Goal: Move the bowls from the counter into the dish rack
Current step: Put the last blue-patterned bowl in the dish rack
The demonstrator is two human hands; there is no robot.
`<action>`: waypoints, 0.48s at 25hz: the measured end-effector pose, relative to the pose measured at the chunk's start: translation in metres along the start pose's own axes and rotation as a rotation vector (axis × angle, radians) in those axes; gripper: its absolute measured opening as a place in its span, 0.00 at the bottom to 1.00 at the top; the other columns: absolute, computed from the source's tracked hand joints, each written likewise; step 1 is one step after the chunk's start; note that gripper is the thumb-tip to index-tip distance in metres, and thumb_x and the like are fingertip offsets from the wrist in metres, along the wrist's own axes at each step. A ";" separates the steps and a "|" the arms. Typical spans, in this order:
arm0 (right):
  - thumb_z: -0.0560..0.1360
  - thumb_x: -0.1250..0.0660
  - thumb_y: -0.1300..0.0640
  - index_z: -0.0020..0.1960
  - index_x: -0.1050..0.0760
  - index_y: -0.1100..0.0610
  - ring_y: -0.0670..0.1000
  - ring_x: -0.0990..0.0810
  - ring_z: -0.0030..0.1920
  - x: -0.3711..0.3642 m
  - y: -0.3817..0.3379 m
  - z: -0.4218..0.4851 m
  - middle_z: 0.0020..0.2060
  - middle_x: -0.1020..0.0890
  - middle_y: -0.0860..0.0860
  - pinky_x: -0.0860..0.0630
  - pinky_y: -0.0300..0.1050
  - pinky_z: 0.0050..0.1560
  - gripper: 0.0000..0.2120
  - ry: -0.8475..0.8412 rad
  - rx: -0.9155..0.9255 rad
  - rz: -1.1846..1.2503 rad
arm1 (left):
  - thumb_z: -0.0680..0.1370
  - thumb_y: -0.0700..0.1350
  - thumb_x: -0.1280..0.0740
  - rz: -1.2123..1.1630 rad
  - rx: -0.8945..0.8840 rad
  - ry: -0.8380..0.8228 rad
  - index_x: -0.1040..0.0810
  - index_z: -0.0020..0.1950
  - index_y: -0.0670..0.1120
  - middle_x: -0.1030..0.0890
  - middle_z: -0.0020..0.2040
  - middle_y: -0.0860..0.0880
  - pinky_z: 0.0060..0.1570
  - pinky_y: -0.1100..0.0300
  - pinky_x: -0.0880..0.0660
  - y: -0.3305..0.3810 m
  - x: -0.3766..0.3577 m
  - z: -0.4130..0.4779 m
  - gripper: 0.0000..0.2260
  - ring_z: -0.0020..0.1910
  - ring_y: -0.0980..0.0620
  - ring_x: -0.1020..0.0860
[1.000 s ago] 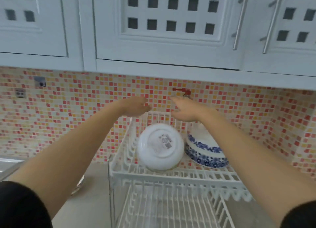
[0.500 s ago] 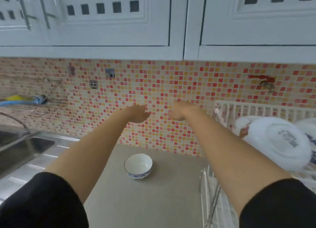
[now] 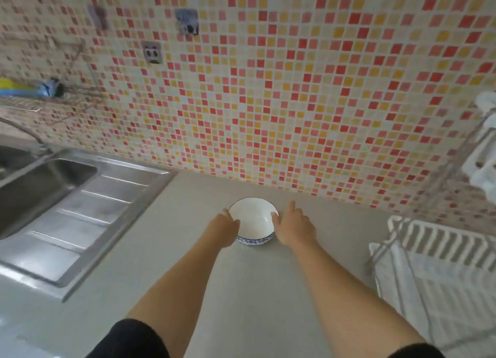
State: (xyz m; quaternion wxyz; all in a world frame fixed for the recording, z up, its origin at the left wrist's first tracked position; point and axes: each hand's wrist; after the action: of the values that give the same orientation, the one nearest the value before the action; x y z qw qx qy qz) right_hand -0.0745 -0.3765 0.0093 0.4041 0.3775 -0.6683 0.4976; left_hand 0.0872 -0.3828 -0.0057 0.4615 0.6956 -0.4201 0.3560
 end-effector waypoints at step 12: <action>0.74 0.45 0.59 0.61 0.37 0.65 0.65 0.18 0.48 -0.132 0.012 0.051 0.54 0.20 0.63 0.20 0.58 0.51 0.18 -0.107 -0.239 0.597 | 0.79 0.40 0.44 -0.344 0.115 0.115 0.34 0.62 0.35 0.23 0.57 0.35 0.50 0.52 0.29 -0.015 -0.066 0.025 0.14 0.57 0.37 0.24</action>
State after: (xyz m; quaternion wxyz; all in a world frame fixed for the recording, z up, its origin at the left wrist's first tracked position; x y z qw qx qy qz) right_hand -0.0427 -0.4093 -0.1252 0.2462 0.1405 -0.8233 0.4917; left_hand 0.0775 -0.3862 -0.0775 0.4982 0.7610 -0.2468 0.3343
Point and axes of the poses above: each hand's wrist, its own z-axis towards the middle knuckle, its own x-axis out of the back of the hand, y = z × x
